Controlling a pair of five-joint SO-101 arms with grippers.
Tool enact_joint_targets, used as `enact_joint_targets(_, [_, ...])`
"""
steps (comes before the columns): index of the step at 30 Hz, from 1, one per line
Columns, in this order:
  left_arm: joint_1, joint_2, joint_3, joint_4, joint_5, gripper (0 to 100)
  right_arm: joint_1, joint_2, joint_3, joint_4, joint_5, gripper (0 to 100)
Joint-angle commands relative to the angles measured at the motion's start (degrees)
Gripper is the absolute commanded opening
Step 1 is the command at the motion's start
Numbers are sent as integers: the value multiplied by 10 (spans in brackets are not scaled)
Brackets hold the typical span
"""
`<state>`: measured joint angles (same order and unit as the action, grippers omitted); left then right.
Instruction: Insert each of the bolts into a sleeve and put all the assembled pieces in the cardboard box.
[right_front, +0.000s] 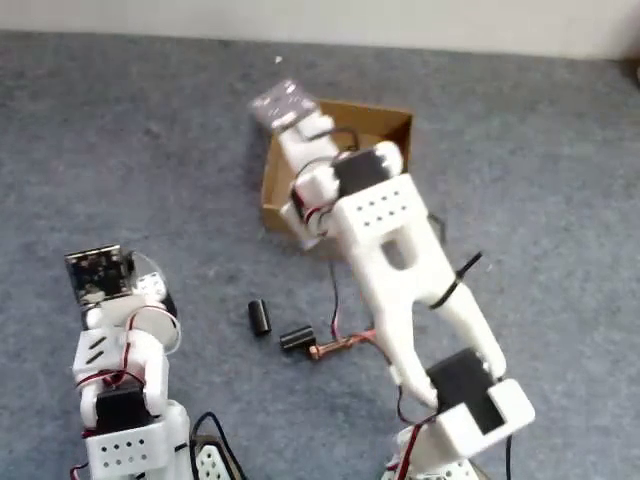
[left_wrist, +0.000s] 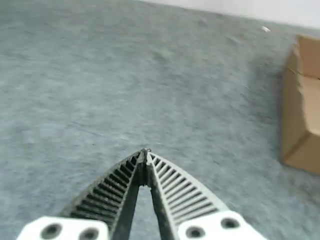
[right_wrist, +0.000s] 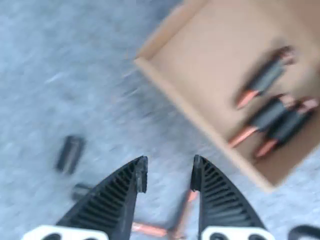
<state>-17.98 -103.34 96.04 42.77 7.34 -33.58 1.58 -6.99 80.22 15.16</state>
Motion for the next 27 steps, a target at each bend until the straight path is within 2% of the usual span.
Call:
enact_joint_targets(1, [-40, -7, 12, -27, -11, 7, -53, -64, 78, -27, -64, 134])
enact_joint_targets(12, [-42, -6, 12, -26, -11, 7, -167, -87, 289, -223, -172, 134])
enact_joint_targets(22, [-42, -6, 12, -25, -11, 7, -215, -85, 350, -298, -176, 134])
enact_joint_targets(27, [-42, -5, 12, -25, -11, 7, -217, -84, 361, -317, -176, 134])
